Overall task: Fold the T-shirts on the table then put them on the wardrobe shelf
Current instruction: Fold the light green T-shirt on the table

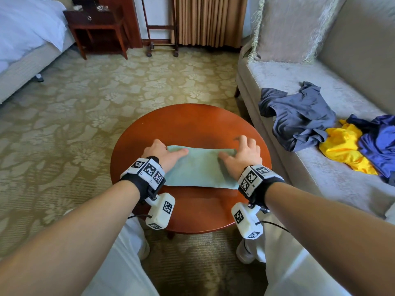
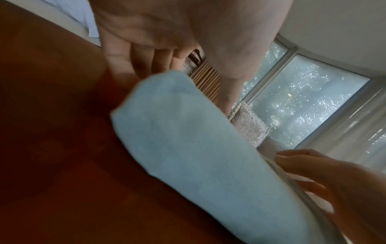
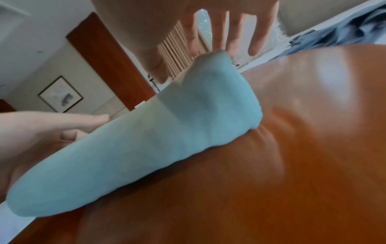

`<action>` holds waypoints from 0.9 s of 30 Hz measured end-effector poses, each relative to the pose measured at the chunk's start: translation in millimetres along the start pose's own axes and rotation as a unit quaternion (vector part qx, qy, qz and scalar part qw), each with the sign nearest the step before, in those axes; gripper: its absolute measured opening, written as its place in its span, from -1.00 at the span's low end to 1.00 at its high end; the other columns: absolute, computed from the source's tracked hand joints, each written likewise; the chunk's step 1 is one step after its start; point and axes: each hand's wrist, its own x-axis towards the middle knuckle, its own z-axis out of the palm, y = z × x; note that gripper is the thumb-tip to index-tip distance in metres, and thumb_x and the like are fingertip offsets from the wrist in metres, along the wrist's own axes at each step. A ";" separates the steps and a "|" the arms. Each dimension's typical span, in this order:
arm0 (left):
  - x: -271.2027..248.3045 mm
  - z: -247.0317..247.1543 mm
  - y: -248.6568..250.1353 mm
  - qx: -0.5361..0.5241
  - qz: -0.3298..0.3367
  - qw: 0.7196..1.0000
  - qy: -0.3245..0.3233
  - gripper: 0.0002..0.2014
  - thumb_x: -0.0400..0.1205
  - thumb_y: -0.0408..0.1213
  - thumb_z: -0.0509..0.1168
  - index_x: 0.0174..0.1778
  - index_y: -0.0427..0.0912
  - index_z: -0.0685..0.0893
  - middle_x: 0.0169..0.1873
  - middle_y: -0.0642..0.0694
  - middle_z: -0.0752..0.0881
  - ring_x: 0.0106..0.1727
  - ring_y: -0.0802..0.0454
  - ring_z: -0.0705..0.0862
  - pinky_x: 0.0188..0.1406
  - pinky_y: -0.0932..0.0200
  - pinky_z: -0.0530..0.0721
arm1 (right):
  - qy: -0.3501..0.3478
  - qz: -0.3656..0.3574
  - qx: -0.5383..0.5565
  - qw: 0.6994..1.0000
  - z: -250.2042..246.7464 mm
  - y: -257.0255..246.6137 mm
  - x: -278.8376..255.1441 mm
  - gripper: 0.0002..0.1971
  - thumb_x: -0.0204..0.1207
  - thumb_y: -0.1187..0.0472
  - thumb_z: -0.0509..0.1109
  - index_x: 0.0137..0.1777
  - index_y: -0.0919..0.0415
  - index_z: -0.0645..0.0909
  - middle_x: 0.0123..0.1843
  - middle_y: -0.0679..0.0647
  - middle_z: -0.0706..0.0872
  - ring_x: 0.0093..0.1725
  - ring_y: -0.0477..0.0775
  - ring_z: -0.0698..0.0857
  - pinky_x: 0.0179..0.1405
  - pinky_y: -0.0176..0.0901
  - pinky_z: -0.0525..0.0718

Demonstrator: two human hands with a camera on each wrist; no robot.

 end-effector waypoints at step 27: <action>-38.3 58.9 55.3 -0.079 -0.064 0.978 -0.183 0.06 0.15 0.12 0.69 0.47 -0.41 0.49 0.22 -0.32 0.67 0.18 -0.30 0.67 0.29 -0.16 0.63 | -0.318 0.094 0.057 0.942 -88.7 49.3 -36.3 -0.45 0.65 0.09 0.32 0.53 0.40 0.37 0.21 0.26 0.66 0.16 0.26 0.65 -0.10 -0.15 0.55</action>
